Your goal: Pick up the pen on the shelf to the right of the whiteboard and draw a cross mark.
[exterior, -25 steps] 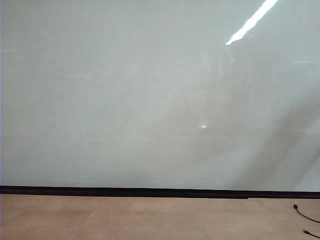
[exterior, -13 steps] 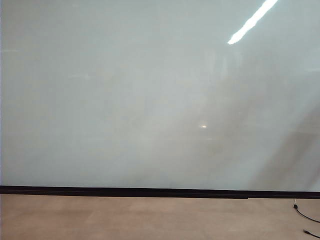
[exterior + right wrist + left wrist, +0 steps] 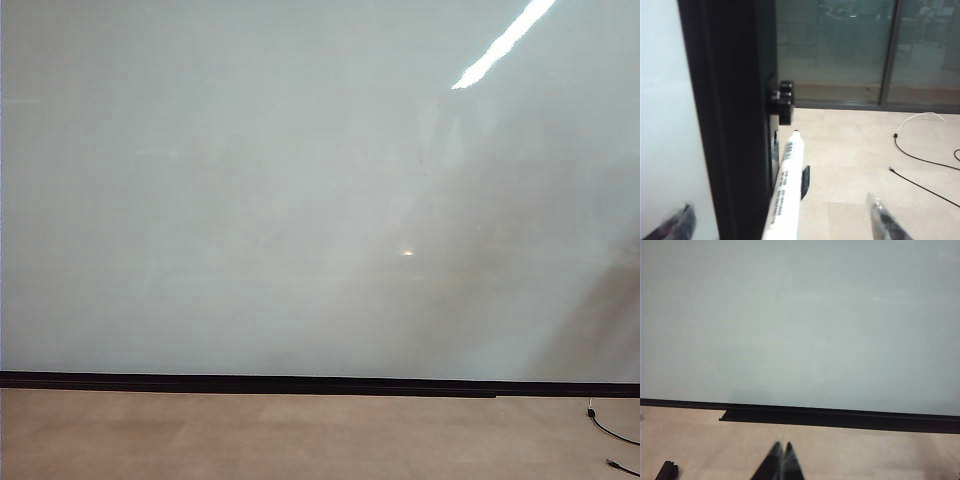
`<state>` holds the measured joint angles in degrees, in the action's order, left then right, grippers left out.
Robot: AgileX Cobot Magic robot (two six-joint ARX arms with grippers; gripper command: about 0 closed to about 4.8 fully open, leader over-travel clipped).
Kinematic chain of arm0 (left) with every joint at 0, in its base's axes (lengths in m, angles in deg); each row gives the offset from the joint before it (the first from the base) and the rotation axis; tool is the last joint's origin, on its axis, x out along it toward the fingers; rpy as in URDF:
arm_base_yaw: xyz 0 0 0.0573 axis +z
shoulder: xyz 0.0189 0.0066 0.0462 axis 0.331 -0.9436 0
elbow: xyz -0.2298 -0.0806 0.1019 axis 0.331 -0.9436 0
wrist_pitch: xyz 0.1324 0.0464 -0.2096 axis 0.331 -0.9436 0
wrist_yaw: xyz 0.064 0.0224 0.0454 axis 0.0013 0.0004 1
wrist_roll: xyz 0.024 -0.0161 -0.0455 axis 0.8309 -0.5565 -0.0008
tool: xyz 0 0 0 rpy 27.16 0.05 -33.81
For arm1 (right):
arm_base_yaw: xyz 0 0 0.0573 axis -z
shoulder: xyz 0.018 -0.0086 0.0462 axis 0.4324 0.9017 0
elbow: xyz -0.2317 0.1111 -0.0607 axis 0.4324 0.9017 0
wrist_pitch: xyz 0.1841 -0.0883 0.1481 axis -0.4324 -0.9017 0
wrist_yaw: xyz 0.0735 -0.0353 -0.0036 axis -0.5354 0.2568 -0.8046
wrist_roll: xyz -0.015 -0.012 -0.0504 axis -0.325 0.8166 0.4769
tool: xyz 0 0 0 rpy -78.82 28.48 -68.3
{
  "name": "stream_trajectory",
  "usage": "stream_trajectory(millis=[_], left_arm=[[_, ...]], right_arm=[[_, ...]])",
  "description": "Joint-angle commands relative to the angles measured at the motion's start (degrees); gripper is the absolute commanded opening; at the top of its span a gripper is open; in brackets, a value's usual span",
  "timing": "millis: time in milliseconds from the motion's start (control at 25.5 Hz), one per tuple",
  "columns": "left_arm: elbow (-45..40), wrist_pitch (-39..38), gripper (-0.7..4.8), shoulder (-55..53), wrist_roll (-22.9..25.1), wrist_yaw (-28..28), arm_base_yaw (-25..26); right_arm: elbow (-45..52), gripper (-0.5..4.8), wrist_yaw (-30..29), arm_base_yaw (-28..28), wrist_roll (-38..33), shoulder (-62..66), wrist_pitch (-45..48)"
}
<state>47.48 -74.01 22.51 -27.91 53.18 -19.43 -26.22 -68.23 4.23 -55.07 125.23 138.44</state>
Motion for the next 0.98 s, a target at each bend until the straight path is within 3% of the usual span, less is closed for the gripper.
stream_trajectory(millis=[39, 275, 393, 786, 904, 982], left_arm=[[0.2, 0.3, -0.05, 0.0, 0.2, -0.2, 0.0], [0.2, 0.3, -0.04, 0.0, 0.2, -0.2, 0.0], [0.2, 0.3, -0.05, 0.0, 0.2, -0.2, 0.0], [0.2, 0.3, -0.05, 0.0, 0.2, -0.2, 0.0], [0.2, 0.3, -0.04, 0.0, 0.2, -0.2, 0.0], [0.2, 0.3, -0.05, 0.0, 0.2, -0.2, 0.0]], right_arm=[[-1.1, 4.7, -0.5, -0.2, -1.2, 1.3, 0.9], [-2.6, 4.6, -1.0, -1.0, -1.3, 1.9, 0.9], [-3.4, 4.07, -1.7, -1.4, -1.3, 2.0, 0.8], [-3.1, 3.6, -0.8, -1.6, -1.1, 2.0, 0.5], [-3.1, 3.08, -0.8, -1.1, -1.1, 2.0, 0.5], [-3.0, 3.05, -0.1, -1.1, -1.0, 2.0, 0.5]])
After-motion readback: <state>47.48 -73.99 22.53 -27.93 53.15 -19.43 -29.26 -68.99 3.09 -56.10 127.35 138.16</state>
